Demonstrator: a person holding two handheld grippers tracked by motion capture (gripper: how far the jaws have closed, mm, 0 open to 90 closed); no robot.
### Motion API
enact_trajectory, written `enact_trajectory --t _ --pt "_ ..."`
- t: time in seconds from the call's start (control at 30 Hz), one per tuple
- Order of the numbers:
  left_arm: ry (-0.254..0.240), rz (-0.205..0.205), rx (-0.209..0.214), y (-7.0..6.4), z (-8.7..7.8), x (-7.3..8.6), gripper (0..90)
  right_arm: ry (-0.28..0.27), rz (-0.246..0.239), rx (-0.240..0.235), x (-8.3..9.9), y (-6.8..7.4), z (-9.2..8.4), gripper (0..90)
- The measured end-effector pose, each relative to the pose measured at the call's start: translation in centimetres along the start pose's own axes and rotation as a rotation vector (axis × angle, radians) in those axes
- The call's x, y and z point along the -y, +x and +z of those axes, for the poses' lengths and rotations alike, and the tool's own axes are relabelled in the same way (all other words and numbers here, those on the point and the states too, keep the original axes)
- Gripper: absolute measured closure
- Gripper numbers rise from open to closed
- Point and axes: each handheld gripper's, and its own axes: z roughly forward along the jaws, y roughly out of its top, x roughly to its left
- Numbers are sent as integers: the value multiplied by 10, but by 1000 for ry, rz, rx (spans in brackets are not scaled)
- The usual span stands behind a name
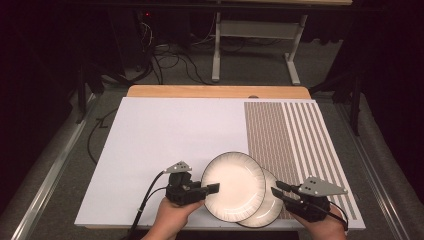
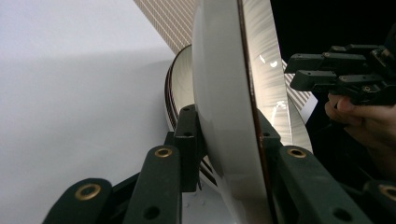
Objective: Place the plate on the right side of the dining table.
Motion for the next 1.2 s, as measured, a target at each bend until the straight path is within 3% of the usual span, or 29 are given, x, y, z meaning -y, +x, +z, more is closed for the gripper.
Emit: enact_trajectory --t 0.33,0.63,0.93,1.2 --pt "-62 31 21 0 -7 -4 755 -37 42 33 1 -7 -6 623" --pt "-118 93 -4 -3 -11 -8 771 -55 75 76 2 -10 -10 527" --pt "-167 141 -55 2 -16 -13 770 -103 83 127 2 -14 -13 262" --pt "-235 241 -117 2 -26 -15 770 -194 118 144 -1 -22 -24 43"
